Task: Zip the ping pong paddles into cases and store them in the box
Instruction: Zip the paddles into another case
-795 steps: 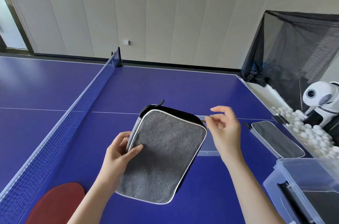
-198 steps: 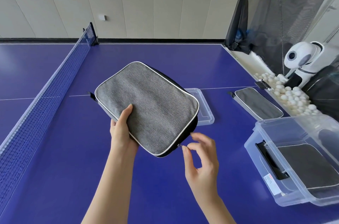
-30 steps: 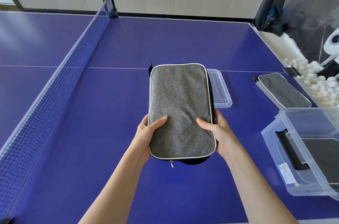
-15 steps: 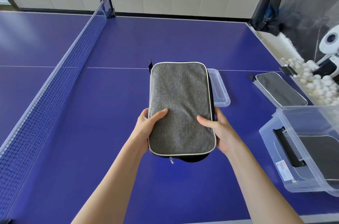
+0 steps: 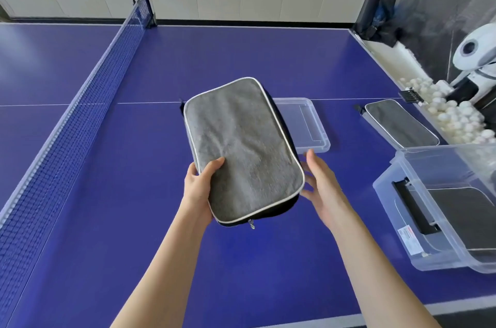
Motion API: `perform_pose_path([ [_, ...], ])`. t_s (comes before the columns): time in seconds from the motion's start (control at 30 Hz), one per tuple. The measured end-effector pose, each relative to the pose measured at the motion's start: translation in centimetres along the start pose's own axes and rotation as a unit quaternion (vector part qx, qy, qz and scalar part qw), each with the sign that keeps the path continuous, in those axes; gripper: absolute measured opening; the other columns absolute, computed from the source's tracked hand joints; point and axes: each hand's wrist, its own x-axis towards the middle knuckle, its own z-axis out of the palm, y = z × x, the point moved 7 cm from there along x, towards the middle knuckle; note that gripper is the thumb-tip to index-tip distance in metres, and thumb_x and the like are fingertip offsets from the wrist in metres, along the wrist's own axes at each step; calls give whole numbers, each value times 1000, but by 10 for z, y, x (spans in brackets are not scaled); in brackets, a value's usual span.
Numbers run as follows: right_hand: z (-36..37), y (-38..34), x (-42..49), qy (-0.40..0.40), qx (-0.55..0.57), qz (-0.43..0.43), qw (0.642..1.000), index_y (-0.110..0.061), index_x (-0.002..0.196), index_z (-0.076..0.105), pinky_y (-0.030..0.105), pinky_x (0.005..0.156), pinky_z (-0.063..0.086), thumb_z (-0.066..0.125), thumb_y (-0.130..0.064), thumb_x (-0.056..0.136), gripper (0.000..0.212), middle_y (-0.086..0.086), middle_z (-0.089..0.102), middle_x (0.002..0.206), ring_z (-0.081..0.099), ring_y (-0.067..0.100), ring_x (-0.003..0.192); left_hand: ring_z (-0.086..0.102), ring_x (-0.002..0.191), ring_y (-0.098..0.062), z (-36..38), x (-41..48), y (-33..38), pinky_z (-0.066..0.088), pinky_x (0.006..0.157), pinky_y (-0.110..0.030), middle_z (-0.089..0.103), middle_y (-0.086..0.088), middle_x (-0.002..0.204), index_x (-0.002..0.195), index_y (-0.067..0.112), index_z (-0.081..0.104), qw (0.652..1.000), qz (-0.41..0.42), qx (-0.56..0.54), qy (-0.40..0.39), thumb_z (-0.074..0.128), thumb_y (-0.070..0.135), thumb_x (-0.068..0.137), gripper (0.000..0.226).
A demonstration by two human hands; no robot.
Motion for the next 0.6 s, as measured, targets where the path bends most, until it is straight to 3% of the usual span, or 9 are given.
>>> perform_pose_path([
  [0.07,-10,22,-14,87,36,-1,996,-14,123,56,36,86,53,51,-45,94,42,4,64,112,64,16,100,69,91,-23,-6,4,0,55,65,-35,69,-6,110,120,13,53,999,-5,-37,12,70,25,83,42],
  [0.13,-6,48,-37,135,-8,-16,991,-11,110,62,31,78,53,60,-41,90,36,5,66,99,63,15,86,69,95,-24,-11,8,2,56,69,-37,69,-7,113,123,13,53,997,-5,-73,19,73,27,80,50],
  [0.23,28,70,-66,82,-101,-61,990,-20,94,68,24,72,51,64,-38,84,21,-2,69,89,64,12,83,70,100,-24,-15,11,7,58,69,-35,68,-8,119,129,11,53,993,8,-110,30,74,30,73,62],
  [0.3,53,71,-71,45,-136,-96,985,-22,95,68,16,68,49,68,-27,87,10,-6,68,90,63,7,83,70,97,-22,-18,13,10,58,67,-34,68,-8,119,128,9,52,990,19,-126,53,74,26,78,57],
  [0.37,69,65,-68,49,-165,-134,976,-22,97,67,12,63,47,70,-25,85,12,-7,67,90,61,6,82,69,94,-21,-18,13,11,57,73,-36,68,-7,114,123,9,52,988,27,-135,72,72,23,82,47],
  [0.47,80,56,-62,89,-197,-176,960,-23,89,67,22,62,50,71,-32,83,12,-9,68,82,62,9,75,67,90,-19,-17,11,14,56,83,-42,67,-2,101,111,14,51,987,40,-129,84,72,22,82,37],
  [0.6,84,47,-65,137,-251,-278,917,-19,75,63,34,55,48,60,-39,85,23,-11,62,66,56,11,61,66,80,-15,-17,12,22,57,76,-38,65,1,92,100,16,49,986,63,-129,89,73,19,82,30],
])
